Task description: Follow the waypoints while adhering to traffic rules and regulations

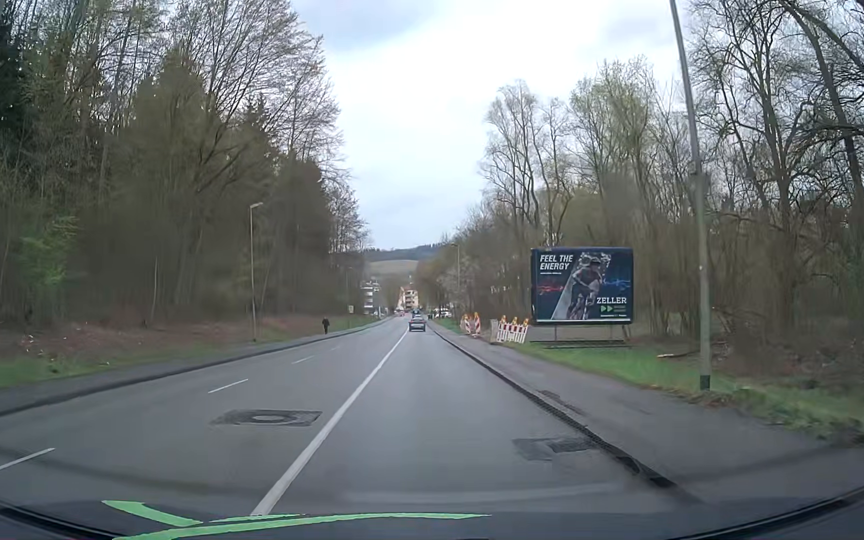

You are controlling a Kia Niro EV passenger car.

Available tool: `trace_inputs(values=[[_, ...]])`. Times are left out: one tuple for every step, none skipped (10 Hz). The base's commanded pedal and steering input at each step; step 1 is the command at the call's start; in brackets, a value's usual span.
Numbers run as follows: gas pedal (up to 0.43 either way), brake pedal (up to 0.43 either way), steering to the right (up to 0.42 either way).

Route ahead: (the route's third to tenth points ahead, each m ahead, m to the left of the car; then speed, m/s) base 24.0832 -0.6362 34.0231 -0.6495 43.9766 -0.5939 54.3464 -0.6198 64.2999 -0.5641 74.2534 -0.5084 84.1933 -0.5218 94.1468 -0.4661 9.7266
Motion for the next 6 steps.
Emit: trace_inputs(values=[[0.0,0.0,-0.009],[0.0,0.0,-0.009],[0.0,0.0,-0.009],[0.0,0.0,-0.009],[0.0,0.0,-0.009],[0.0,0.0,-0.008]])
